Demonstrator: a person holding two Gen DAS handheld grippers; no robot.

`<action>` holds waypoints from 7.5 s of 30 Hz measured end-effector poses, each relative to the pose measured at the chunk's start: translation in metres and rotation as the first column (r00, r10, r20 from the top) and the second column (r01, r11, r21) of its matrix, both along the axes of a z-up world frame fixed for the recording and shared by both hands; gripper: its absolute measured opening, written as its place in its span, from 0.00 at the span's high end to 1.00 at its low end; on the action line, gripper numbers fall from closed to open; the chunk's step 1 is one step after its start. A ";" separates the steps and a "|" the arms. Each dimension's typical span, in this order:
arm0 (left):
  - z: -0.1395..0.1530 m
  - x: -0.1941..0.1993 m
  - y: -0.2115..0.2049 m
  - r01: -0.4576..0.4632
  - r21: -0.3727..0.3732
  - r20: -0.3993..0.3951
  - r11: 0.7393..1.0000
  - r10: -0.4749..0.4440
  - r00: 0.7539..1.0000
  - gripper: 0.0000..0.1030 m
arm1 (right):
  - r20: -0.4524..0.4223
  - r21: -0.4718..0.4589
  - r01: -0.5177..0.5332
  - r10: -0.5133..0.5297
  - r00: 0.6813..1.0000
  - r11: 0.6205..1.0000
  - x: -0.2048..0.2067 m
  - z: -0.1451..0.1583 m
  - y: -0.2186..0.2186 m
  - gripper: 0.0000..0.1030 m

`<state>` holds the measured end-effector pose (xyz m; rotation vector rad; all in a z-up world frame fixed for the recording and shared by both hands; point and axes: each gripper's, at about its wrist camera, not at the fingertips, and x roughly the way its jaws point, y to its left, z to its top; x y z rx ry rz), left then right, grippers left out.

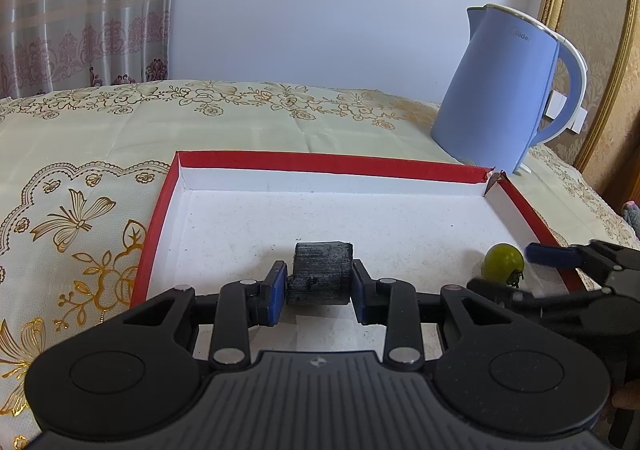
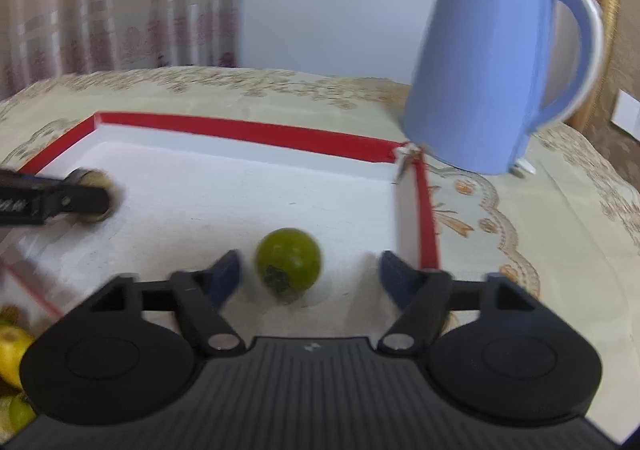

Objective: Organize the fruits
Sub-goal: 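Lower the green tomato into the tray and open the right gripper, then lower the eggplant slice into the tray and open the left gripper, then withdraw both grippers from the tray back toward the remaining produce, then close the left gripper on the cucumber piece while the right gripper grasps the yellow pepper, then lift the cucumber piece with the left gripper and lower it into the tray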

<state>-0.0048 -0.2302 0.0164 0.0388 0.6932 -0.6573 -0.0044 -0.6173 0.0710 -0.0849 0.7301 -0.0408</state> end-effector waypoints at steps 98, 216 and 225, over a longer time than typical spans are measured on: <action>0.039 -0.100 0.056 -0.095 0.154 0.213 0.983 0.061 0.975 0.31 | 0.355 0.368 0.180 -0.317 0.879 0.912 -0.111 0.022 -0.083 0.00; 0.026 -0.134 0.083 -0.011 0.128 0.200 0.992 -0.015 0.980 0.65 | 0.008 0.122 -0.049 0.048 0.999 0.991 -0.132 0.005 -0.005 0.52; 0.056 -0.078 0.032 -0.009 0.118 0.277 0.993 -0.025 0.961 0.65 | 0.008 0.109 -0.050 0.049 0.999 0.993 -0.132 0.005 -0.002 0.52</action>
